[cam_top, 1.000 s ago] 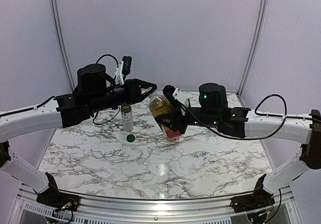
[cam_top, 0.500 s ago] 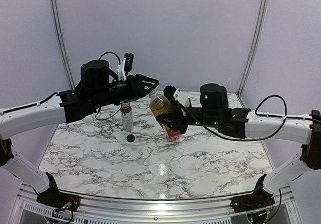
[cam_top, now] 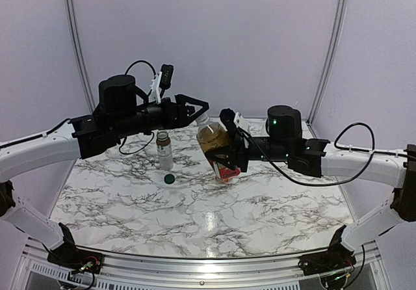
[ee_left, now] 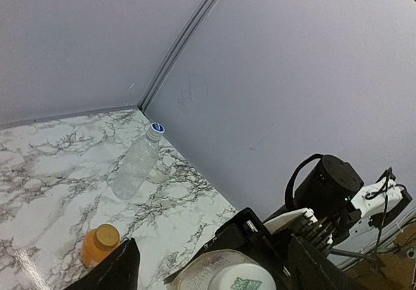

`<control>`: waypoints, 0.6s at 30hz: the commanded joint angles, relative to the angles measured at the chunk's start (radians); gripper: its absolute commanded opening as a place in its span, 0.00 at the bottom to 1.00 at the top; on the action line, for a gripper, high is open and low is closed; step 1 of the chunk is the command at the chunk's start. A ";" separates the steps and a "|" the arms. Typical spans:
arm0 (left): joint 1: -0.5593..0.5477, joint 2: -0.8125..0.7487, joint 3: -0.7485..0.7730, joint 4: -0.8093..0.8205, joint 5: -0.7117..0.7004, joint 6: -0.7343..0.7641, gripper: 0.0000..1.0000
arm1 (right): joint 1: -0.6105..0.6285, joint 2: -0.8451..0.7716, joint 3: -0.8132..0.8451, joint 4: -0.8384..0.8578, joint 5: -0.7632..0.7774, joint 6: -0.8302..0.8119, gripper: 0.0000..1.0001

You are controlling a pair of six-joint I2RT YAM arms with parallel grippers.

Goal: Unscrew the bottle caps
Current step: Unscrew the bottle cap from the plastic bottle.

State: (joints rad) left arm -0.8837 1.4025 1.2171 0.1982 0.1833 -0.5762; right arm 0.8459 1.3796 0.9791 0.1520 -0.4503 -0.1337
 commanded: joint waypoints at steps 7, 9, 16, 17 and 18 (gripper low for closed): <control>0.059 -0.102 -0.016 0.032 0.390 0.267 0.90 | -0.027 -0.013 0.020 0.052 -0.327 0.061 0.40; 0.064 -0.101 -0.016 0.041 0.471 0.304 0.90 | -0.027 -0.004 0.027 0.056 -0.377 0.075 0.41; 0.068 -0.073 -0.013 0.099 0.637 0.393 0.86 | -0.027 0.038 0.039 0.097 -0.539 0.127 0.41; 0.068 -0.064 -0.008 0.110 0.655 0.394 0.84 | -0.027 0.041 0.042 0.099 -0.551 0.127 0.41; 0.068 -0.050 -0.002 0.117 0.673 0.393 0.83 | -0.027 0.044 0.044 0.097 -0.556 0.127 0.41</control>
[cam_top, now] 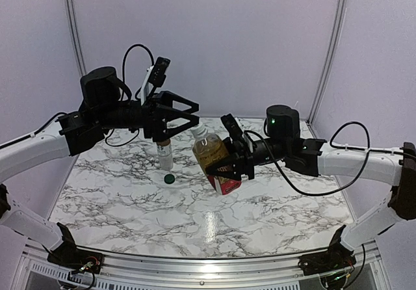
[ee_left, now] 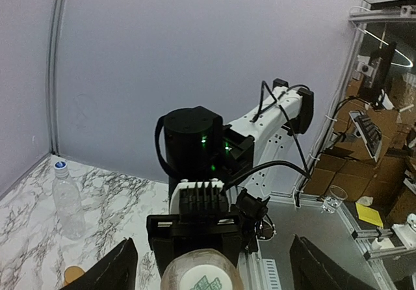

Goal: Unscrew the bottle caps
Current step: Unscrew the bottle cap from the plastic bottle.

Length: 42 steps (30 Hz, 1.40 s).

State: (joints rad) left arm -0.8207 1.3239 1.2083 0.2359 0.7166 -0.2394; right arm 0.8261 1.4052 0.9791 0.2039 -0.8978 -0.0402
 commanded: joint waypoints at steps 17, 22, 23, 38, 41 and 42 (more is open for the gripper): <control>0.005 0.073 -0.011 0.150 0.214 0.046 0.58 | -0.008 0.021 0.046 0.041 -0.109 0.034 0.41; 0.005 0.070 -0.035 0.161 0.215 0.047 0.56 | -0.009 0.019 0.050 0.041 -0.107 0.034 0.41; 0.005 0.069 -0.037 0.163 0.215 0.045 0.56 | -0.009 0.018 0.050 0.041 -0.107 0.034 0.41; 0.005 0.080 -0.047 0.179 0.206 0.024 0.39 | -0.015 0.021 0.052 0.040 -0.099 0.034 0.41; 0.005 0.083 -0.046 0.181 0.205 0.016 0.33 | -0.016 0.021 0.050 0.038 -0.097 0.034 0.41; 0.006 0.084 -0.047 0.181 0.202 0.015 0.32 | -0.017 0.020 0.049 0.038 -0.095 0.034 0.41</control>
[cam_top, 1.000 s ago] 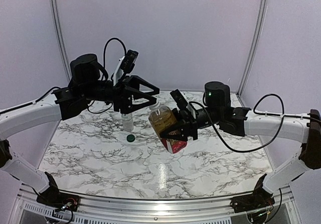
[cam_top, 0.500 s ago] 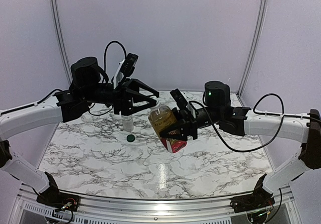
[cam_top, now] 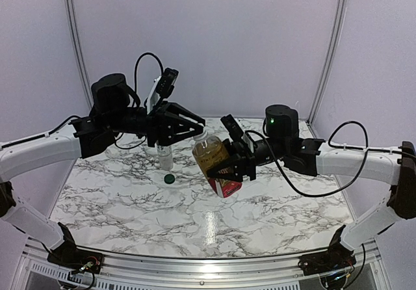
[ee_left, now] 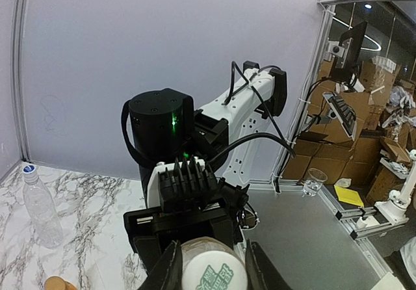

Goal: Unscrew the bottle caps
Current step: Unscrew the bottle cap from the plastic bottle.

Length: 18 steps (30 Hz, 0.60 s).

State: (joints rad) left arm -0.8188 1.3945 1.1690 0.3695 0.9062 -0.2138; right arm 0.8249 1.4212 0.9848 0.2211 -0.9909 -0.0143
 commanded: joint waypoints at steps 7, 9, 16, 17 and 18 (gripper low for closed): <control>0.004 0.006 -0.014 0.048 -0.031 -0.045 0.26 | -0.019 -0.007 0.047 -0.019 0.076 0.004 0.40; 0.004 -0.003 -0.021 0.049 -0.089 -0.073 0.25 | -0.020 -0.015 0.059 -0.059 0.176 -0.012 0.40; -0.030 -0.027 -0.034 0.046 -0.454 -0.242 0.20 | -0.018 -0.037 0.065 -0.125 0.508 -0.046 0.39; -0.043 -0.031 -0.037 0.046 -0.512 -0.268 0.20 | -0.017 -0.039 0.063 -0.124 0.537 -0.046 0.39; -0.055 -0.032 -0.037 0.045 -0.567 -0.292 0.20 | -0.016 -0.040 0.063 -0.126 0.564 -0.049 0.39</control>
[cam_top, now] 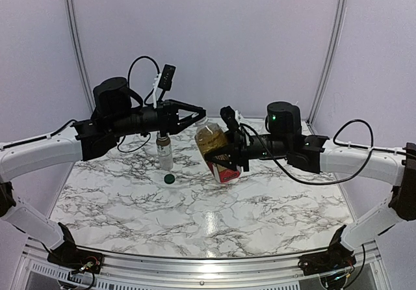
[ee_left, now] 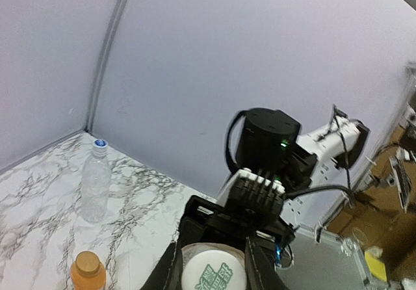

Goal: Unscrew the bottle caps
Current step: Unscrew the bottle cap from the plastic bottle.

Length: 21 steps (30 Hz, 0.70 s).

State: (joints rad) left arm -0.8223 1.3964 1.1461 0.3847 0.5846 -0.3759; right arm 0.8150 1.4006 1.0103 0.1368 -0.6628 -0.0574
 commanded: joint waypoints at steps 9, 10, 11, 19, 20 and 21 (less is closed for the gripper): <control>-0.124 -0.018 0.053 -0.117 -0.620 -0.331 0.17 | 0.067 -0.032 0.036 -0.056 0.524 -0.084 0.38; -0.127 -0.017 0.057 -0.128 -0.645 -0.338 0.18 | 0.077 -0.033 0.037 -0.055 0.557 -0.094 0.38; -0.129 -0.016 0.061 -0.137 -0.661 -0.342 0.18 | 0.086 -0.033 0.037 -0.055 0.584 -0.103 0.38; -0.129 0.003 0.087 -0.206 -0.693 -0.360 0.22 | 0.108 -0.029 0.033 -0.047 0.656 -0.130 0.38; -0.129 0.001 0.086 -0.206 -0.692 -0.358 0.22 | 0.108 -0.028 0.033 -0.045 0.648 -0.131 0.38; -0.129 -0.002 0.085 -0.207 -0.696 -0.352 0.22 | 0.108 -0.028 0.031 -0.043 0.640 -0.130 0.38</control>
State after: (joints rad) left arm -0.9459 1.3972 1.2091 0.2108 -0.0742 -0.7212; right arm 0.9119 1.3895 1.0115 0.0917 -0.0605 -0.1703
